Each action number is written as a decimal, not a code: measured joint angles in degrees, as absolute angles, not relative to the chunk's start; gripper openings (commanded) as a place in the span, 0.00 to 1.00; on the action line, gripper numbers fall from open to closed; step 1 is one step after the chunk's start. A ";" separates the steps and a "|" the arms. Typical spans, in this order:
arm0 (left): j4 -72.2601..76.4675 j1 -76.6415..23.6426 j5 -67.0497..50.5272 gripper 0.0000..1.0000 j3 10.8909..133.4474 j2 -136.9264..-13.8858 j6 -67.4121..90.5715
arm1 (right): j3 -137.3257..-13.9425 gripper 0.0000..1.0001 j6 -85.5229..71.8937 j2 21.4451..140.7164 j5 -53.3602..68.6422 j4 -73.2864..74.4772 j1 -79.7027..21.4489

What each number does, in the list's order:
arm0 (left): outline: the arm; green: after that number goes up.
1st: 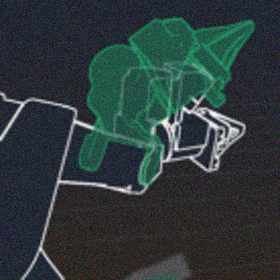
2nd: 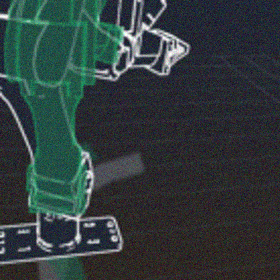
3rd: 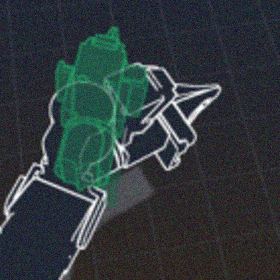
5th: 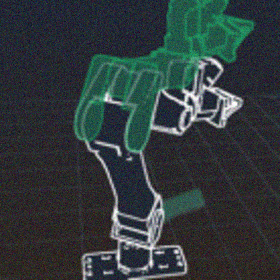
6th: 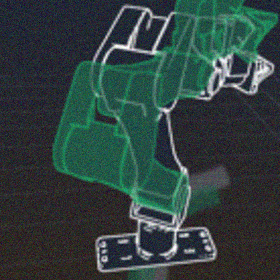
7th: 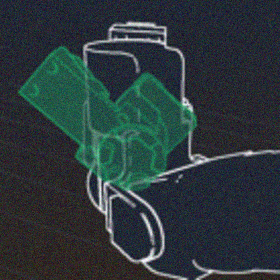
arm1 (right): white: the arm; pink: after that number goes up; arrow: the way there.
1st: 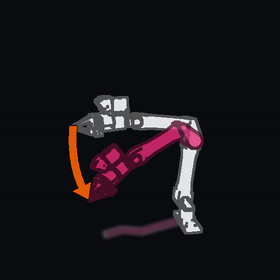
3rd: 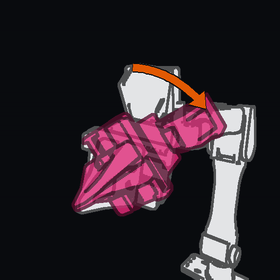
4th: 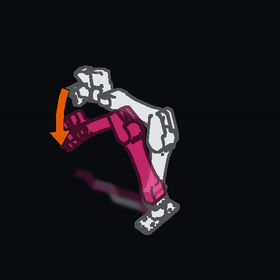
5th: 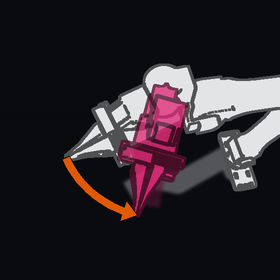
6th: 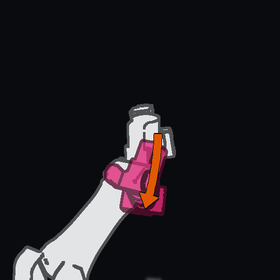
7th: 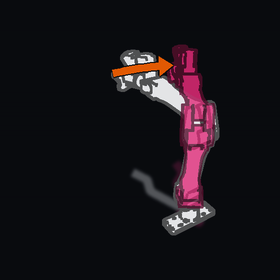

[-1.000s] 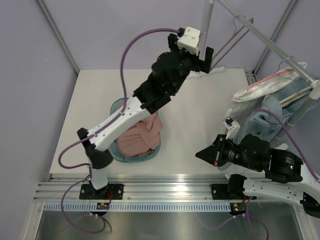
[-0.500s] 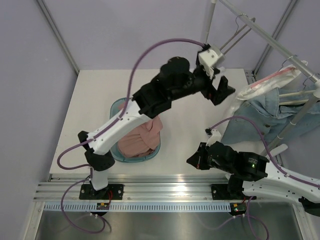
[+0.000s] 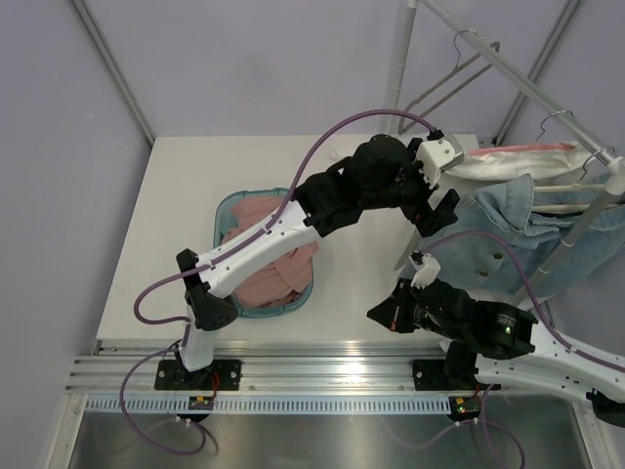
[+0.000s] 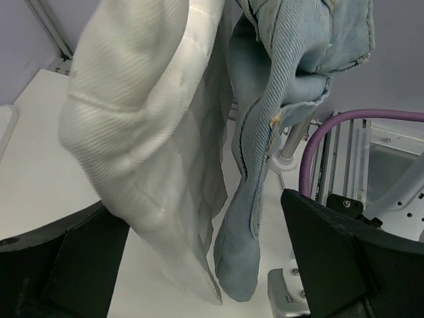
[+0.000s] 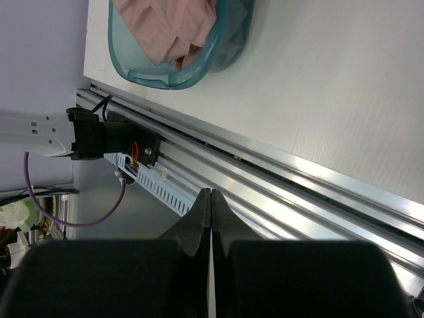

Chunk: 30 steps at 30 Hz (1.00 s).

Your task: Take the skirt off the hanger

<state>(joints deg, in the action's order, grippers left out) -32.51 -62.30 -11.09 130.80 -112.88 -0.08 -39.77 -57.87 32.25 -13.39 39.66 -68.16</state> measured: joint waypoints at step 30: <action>-25.15 -56.69 -9.21 0.68 135.02 -112.97 -5.15 | -39.51 0.00 -57.91 33.43 -12.34 39.66 -68.16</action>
